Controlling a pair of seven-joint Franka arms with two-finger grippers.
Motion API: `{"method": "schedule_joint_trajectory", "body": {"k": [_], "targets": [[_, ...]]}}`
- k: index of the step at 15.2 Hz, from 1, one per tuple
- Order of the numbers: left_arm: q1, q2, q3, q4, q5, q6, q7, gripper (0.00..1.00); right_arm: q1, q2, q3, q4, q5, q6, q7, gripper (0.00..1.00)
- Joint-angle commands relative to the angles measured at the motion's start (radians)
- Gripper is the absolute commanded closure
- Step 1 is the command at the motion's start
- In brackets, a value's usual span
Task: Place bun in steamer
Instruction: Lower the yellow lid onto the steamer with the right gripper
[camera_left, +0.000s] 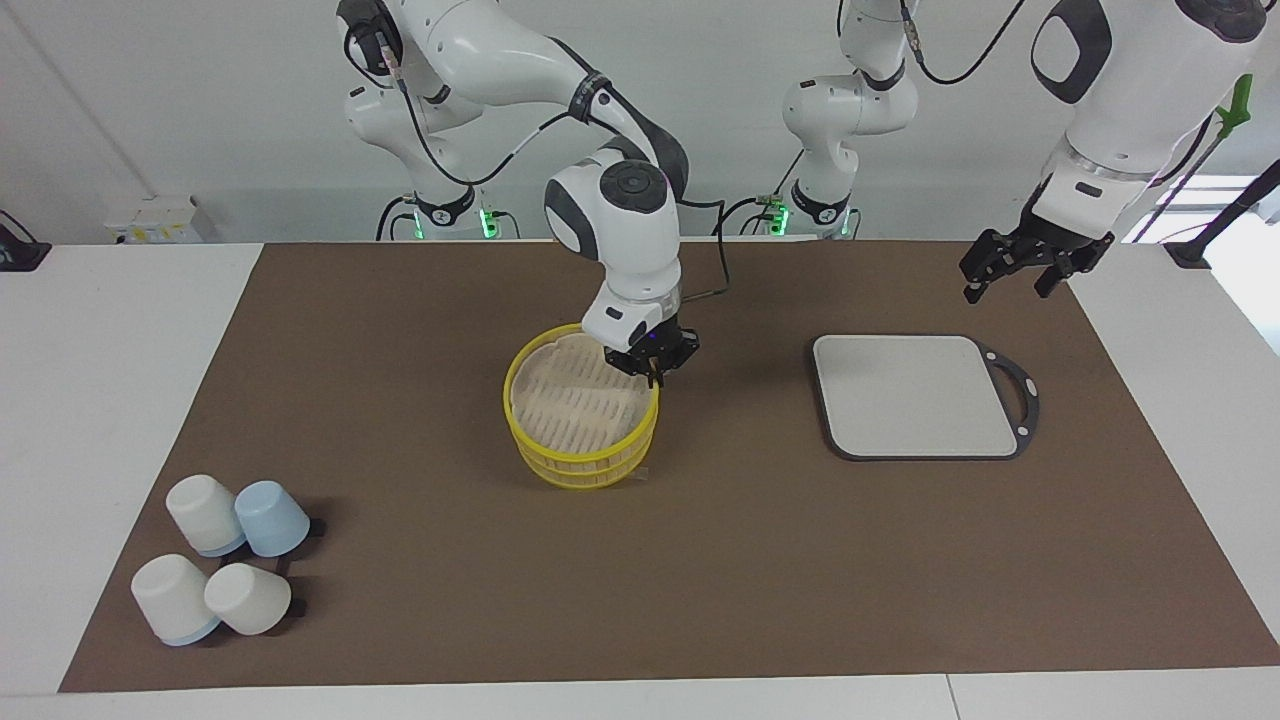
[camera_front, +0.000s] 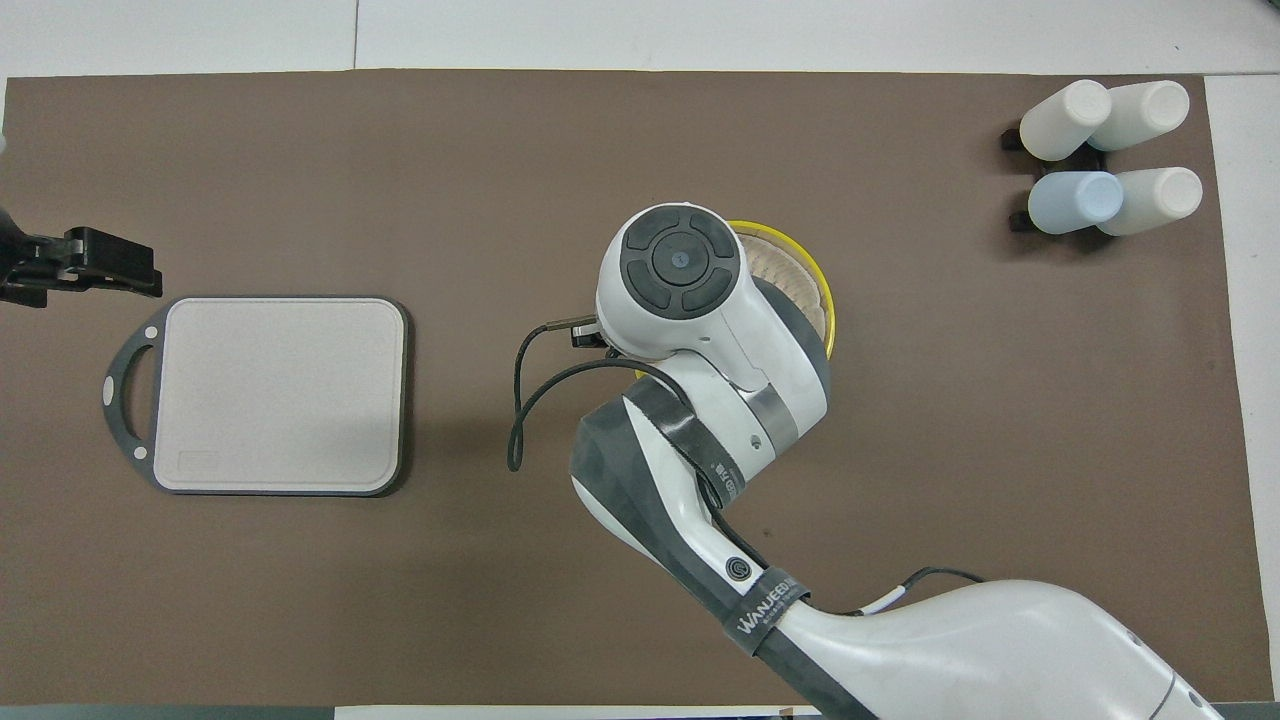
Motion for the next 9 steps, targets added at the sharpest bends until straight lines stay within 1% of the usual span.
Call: {"method": "schedule_joint_trajectory", "body": {"k": [1,3,9], "targets": [[0.012,-0.068,-0.001,-0.076,-0.021,0.001,0.025,0.00,-0.001,-0.014,-0.003,-0.020,-0.021,0.026,0.023,1.00],[0.012,-0.093,-0.001,-0.107,-0.021,0.008,0.026,0.00,-0.001,-0.015,-0.003,-0.037,-0.022,0.038,0.023,1.00],[0.012,-0.094,0.001,-0.110,-0.043,0.010,0.034,0.00,-0.001,-0.027,-0.003,-0.078,-0.022,0.050,0.026,1.00]]}}
